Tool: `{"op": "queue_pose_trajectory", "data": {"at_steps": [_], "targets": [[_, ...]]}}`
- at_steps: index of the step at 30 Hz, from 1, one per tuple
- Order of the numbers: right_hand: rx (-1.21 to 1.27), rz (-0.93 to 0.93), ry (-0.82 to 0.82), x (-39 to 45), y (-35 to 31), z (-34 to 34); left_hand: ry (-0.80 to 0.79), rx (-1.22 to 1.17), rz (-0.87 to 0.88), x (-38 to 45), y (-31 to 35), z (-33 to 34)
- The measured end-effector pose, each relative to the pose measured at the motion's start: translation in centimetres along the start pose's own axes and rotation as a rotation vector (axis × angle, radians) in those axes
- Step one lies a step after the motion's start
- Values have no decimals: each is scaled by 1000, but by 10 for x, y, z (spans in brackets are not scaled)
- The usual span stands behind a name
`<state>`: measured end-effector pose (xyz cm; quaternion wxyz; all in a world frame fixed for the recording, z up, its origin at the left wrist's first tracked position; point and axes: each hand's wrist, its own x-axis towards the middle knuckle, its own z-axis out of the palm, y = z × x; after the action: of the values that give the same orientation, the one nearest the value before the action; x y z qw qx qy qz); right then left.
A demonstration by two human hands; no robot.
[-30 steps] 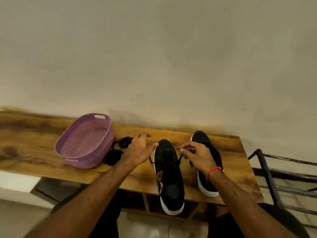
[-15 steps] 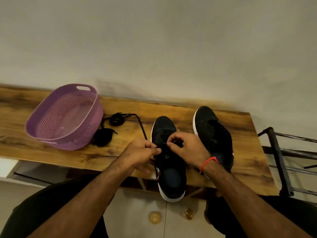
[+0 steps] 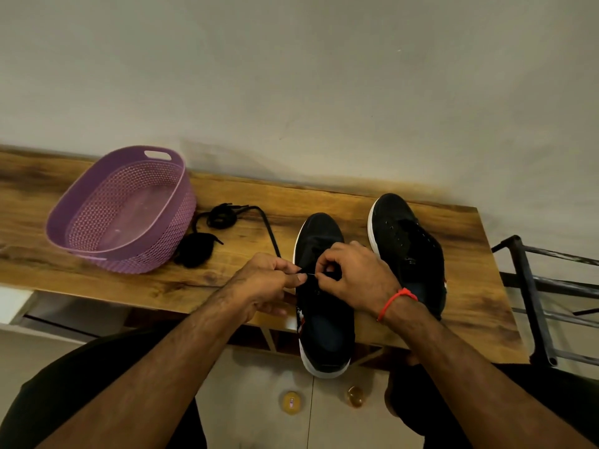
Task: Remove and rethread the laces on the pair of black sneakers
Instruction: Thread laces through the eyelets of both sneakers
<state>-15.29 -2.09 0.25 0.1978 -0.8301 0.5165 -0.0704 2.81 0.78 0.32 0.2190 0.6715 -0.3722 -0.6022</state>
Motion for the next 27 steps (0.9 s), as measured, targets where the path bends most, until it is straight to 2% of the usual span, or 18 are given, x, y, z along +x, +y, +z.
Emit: {"op": "queue_pose_trajectory", "data": {"at_steps": [15, 18, 21, 23, 24, 27], "targets": [[39, 29, 1, -1, -5, 0, -65, 74, 48, -3, 4, -5], [66, 3, -2, -1, -3, -1, -20, 135, 77, -3, 1, -2], [-5, 5, -100, -1, 3, -7, 54, 152, 87, -3, 5, -8], [10, 19, -130, 0, 10, -13, 140, 16, 91, -1, 11, -20], [46, 23, -129, 0, 12, -16, 186, -135, 102, 2, 15, -29], [111, 14, -132, 0, 16, -21, 222, -903, 189, 7, 25, -57]]}}
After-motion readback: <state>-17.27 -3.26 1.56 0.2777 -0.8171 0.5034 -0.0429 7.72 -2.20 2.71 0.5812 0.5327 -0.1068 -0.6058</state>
